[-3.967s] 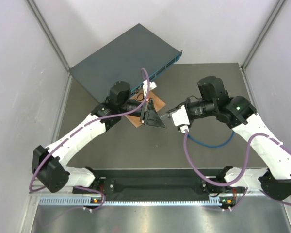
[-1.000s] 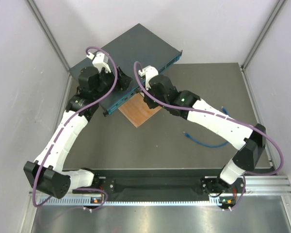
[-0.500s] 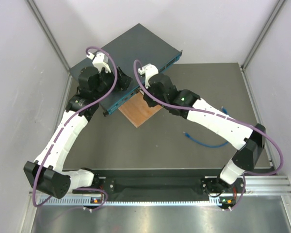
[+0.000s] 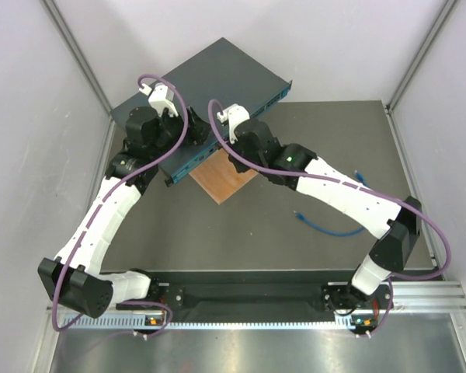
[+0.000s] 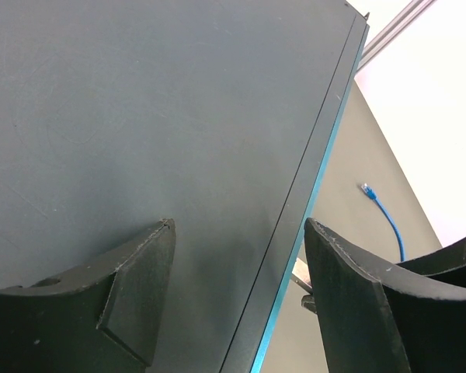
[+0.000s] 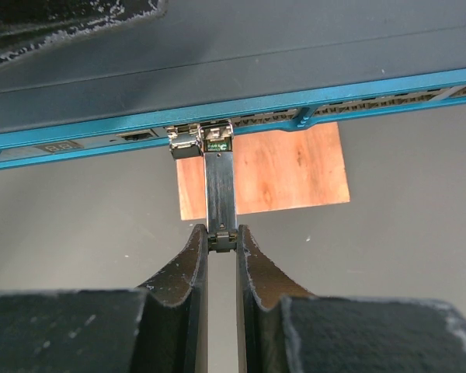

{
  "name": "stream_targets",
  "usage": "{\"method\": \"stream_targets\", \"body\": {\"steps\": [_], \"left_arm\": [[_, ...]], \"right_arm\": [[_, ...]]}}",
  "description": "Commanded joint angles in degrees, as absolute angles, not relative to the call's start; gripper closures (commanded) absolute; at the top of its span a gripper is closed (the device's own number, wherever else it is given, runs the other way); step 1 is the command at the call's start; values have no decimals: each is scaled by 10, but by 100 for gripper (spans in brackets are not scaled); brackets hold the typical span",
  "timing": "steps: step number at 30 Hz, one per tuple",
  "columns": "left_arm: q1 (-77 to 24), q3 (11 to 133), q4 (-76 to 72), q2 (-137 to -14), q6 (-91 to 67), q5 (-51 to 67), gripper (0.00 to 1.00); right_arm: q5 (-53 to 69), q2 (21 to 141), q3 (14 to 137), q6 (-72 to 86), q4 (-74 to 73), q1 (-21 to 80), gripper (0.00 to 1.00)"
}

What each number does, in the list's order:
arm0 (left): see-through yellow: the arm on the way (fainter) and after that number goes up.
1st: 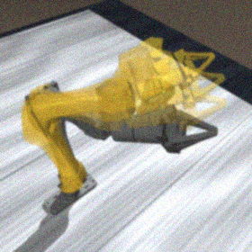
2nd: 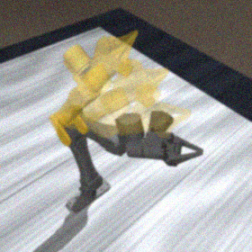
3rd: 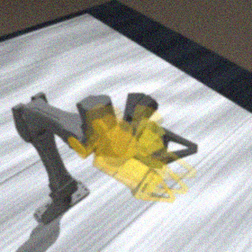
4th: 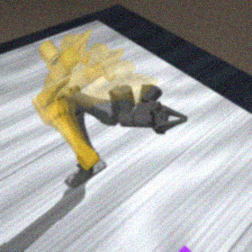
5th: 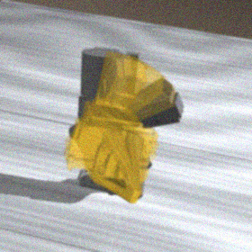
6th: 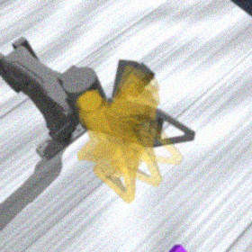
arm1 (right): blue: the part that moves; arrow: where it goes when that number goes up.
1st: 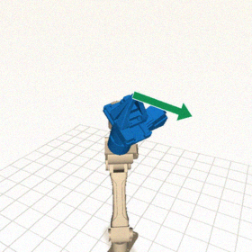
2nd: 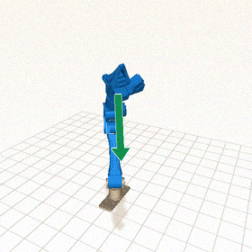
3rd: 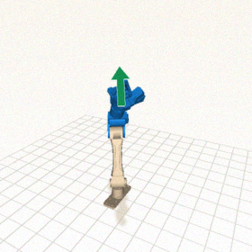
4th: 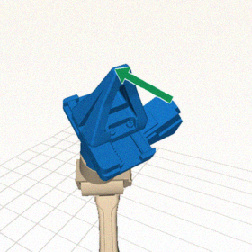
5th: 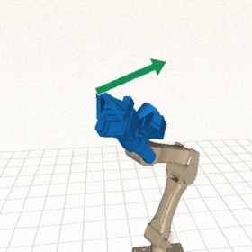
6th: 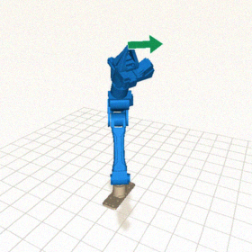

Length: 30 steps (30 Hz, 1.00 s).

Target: Insert the plug into the switch port

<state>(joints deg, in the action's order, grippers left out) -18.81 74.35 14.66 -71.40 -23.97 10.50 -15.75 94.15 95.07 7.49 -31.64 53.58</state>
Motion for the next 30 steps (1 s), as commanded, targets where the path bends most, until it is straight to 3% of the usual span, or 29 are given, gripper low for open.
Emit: {"method": "stream_targets", "body": {"steps": [1, 30], "left_arm": [[-188, 736, 120, -709, -243, 112, 28], [-188, 731, 120, -708, -247, 116, 27]], "right_arm": [[-169, 937, 982, 57, -277, 560, 100], [-149, 942, 954, -9, -246, 558, 100]]}}
